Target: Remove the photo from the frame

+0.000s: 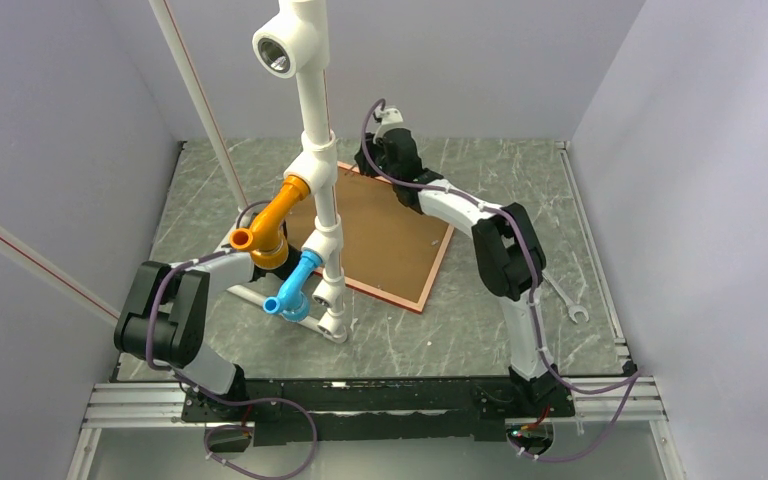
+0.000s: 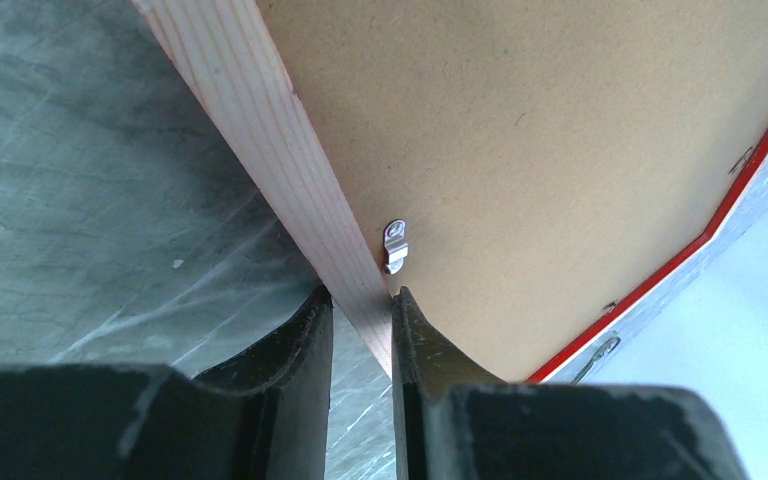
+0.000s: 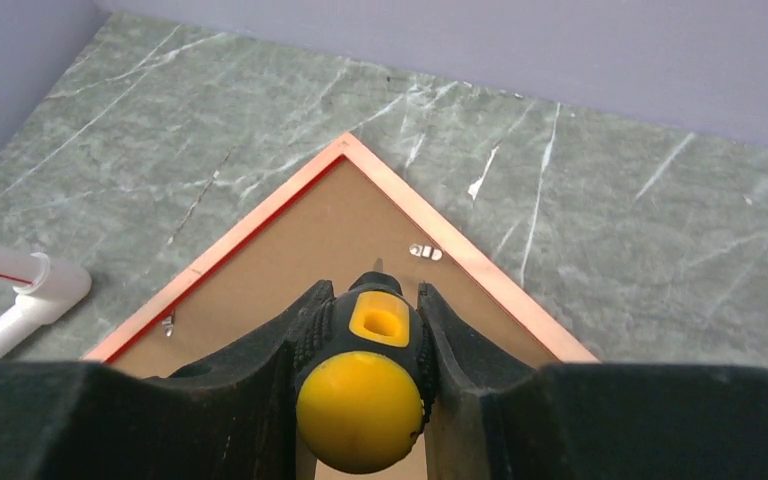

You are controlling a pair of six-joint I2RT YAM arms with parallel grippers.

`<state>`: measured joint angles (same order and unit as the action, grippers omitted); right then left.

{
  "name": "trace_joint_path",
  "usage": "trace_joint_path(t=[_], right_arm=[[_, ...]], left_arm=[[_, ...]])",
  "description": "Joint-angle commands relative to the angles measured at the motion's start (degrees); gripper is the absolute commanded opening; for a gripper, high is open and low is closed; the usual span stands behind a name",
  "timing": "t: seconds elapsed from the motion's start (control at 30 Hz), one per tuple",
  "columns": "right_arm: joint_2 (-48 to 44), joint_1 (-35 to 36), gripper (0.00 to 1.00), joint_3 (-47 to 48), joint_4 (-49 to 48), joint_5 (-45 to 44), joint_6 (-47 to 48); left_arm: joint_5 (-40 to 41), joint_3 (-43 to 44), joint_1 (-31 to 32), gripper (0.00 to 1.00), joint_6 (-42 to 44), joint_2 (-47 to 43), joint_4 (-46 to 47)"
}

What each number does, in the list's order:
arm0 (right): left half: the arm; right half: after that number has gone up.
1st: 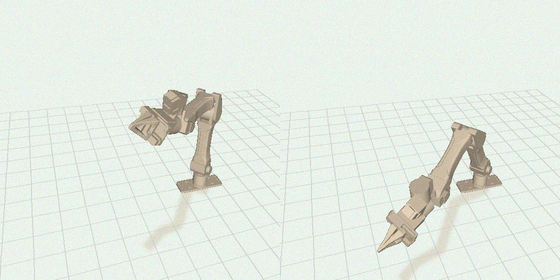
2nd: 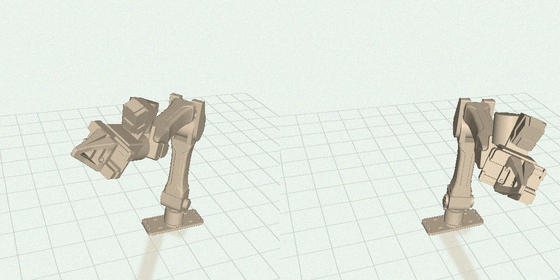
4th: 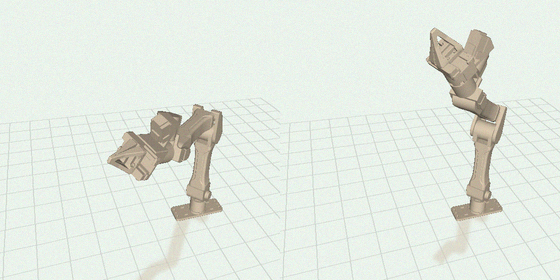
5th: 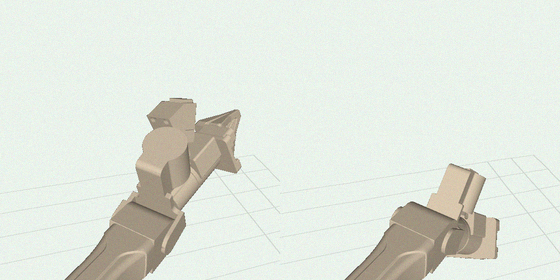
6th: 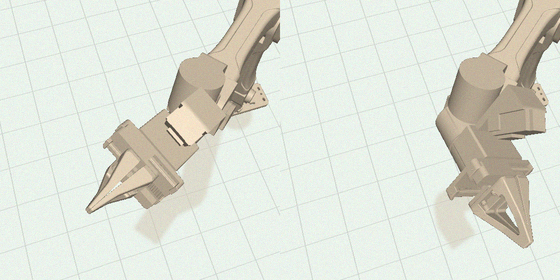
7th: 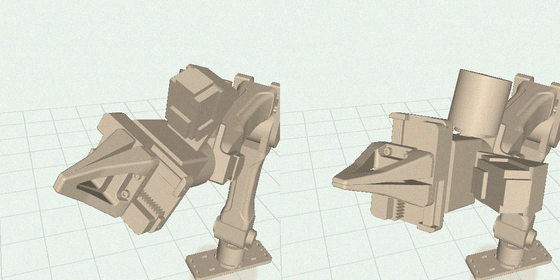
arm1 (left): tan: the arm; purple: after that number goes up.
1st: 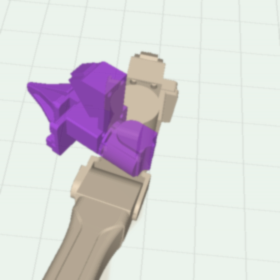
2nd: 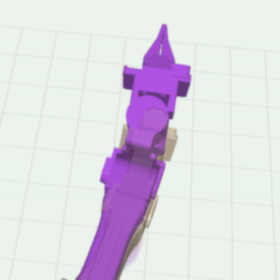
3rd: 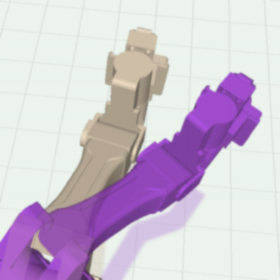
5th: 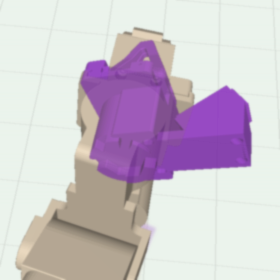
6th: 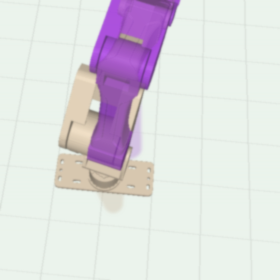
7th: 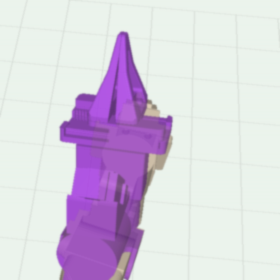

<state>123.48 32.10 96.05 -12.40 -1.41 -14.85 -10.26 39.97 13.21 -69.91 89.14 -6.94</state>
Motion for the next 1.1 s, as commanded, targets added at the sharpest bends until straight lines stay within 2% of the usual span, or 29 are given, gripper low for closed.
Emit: trace_joint_path(t=[0.0,0.5,0.7,1.07], right_arm=[[2.37,0.33,0.0,6.09,-3.22,0.7,1.23],[11.92,0.69,0.0,18.52,1.48,-1.76,3.87],[12.32,0.86,0.0,18.13,1.96,-2.92,5.04],[10.38,2.33,0.0,16.3,5.76,-11.33,11.8]], left_arm=[[-1.41,-1.36,0.98,0.13,3.0,3.11,-4.73],[-2.39,-0.9,-0.2,0.12,3.07,3.81,-4.33],[-2.66,-0.78,-0.45,0.12,3.08,3.85,-4.27],[-2.92,-0.67,-1.55,0.12,2.81,3.68,-4.22]])
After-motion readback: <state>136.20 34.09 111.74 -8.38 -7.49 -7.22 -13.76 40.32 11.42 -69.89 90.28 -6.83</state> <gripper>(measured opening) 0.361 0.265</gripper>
